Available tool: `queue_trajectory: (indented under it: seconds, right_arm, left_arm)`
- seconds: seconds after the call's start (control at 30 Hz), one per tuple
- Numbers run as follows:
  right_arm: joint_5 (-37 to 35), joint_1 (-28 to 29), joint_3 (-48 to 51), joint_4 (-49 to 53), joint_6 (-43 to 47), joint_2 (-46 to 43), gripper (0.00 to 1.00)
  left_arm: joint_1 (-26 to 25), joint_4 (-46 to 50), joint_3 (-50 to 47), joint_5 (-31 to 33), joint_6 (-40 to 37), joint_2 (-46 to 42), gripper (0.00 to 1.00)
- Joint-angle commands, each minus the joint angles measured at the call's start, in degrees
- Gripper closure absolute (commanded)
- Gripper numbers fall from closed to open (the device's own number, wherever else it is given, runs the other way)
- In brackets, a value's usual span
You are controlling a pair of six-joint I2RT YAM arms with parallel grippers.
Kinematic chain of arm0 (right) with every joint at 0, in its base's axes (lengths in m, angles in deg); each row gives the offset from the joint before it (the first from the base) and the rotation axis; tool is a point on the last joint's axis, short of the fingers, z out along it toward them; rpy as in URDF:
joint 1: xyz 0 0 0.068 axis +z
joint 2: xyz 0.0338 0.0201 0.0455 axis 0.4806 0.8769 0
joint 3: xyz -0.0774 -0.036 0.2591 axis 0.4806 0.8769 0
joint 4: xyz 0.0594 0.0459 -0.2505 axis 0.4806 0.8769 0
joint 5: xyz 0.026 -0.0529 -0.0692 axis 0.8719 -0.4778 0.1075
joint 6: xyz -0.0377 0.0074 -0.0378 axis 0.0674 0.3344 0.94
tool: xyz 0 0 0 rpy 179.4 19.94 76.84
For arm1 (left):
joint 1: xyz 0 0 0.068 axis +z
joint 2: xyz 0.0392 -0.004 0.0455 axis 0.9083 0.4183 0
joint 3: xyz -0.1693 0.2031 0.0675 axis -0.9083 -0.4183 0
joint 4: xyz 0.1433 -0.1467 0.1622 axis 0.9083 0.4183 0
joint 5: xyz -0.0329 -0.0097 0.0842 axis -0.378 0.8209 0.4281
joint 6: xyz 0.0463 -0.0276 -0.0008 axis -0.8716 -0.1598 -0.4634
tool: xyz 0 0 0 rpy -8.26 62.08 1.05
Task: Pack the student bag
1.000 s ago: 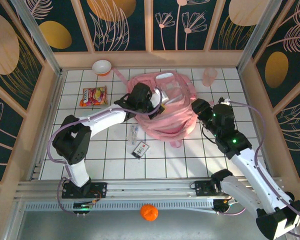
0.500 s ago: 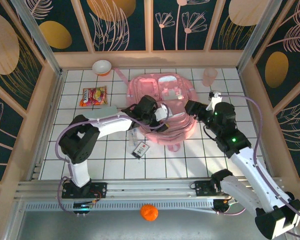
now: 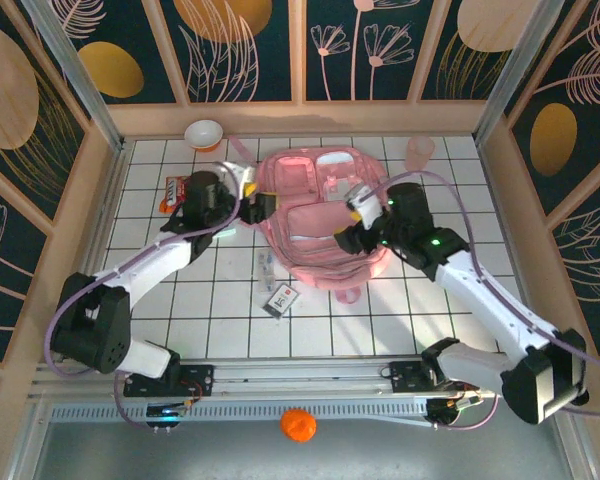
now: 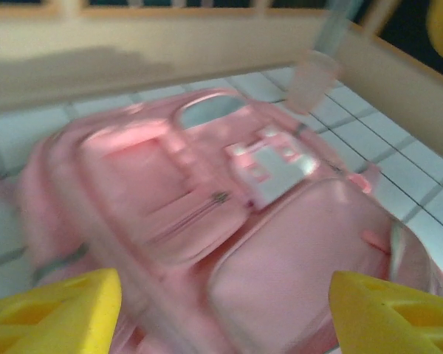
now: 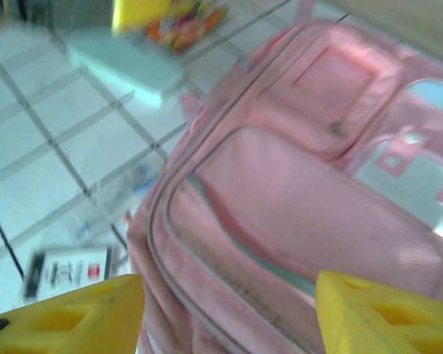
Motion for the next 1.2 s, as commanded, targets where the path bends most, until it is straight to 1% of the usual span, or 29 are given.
queue_trajectory:
  seconds: [0.0,0.03,0.1,0.13,0.2,0.37,0.5,0.63,0.73,0.77,0.83,0.93,0.97,1.0,1.07,1.17]
  right_arm:
    - [-2.9,4.9,-1.6,7.5,16.2,3.8,0.37]
    - [-4.8,7.1,-1.6,8.4,18.9,5.2,0.37]
    - [-11.0,12.4,-1.1,8.6,22.5,8.8,0.37]
    - [-13.3,14.0,-0.8,8.1,23.2,10.1,0.37]
    - [-15.3,15.5,-0.1,6.3,25.0,12.6,0.37]
    - [-19.3,15.6,1.4,-1.1,26.4,16.3,0.33]
    - [-17.5,15.6,1.5,0.0,29.0,19.8,0.3]
    - [-16.7,15.9,2.7,0.4,29.1,22.1,0.3]
    - [-18.0,15.6,4.4,-3.6,27.8,23.2,0.32]
    - [-18.8,15.6,4.8,-5.1,27.0,23.7,0.36]
    - [-19.6,15.4,4.5,-6.4,26.0,24.8,0.5]
    - [-19.9,15.4,3.1,-5.1,25.4,24.8,0.87]
    - [-19.8,15.4,2.2,-3.4,25.4,24.1,0.97]
    - [-19.2,15.3,1.2,-1.6,25.4,22.7,1.0]
    - [-17.0,15.1,-1.4,1.9,25.6,19.5,1.0]
    - [-10.1,12.4,-5.5,6.7,26.6,13.9,1.0]
  left_arm:
    - [2.4,-6.2,-6.7,1.5,12.6,-4.0,0.27]
    - [2.8,-6.4,-8.2,1.6,12.7,-5.1,0.27]
    - [3.1,-5.8,-10.8,2.3,12.5,-7.0,0.27]
    - [3.1,-5.3,-11.5,2.6,12.5,-7.6,0.27]
    - [3.2,-4.9,-12.9,2.7,12.9,-8.6,0.27]
    - [3.2,-6.9,-14.7,1.9,15.1,-9.9,0.29]
    - [3.2,-7.3,-14.8,1.7,15.2,-9.5,0.3]
    - [3.2,-7.6,-14.7,1.5,15.2,-8.8,0.3]
    - [3.2,-8.0,-14.8,1.3,15.4,-8.2,0.3]
    - [3.2,-8.0,-14.8,1.2,15.4,-8.1,0.3]
    - [3.2,-7.8,-14.5,1.0,15.3,-8.0,0.3]
    - [3.2,-7.7,-14.5,1.2,14.7,-7.8,0.29]
    - [3.2,-7.8,-14.5,0.8,14.2,-7.7,0.29]
    - [3.2,-7.8,-14.5,0.0,13.3,-7.6,0.29]
    - [3.2,-8.2,-14.4,-2.6,11.7,-7.5,0.27]
    - [3.2,-11.2,-14.9,-7.0,10.9,-8.2,0.24]
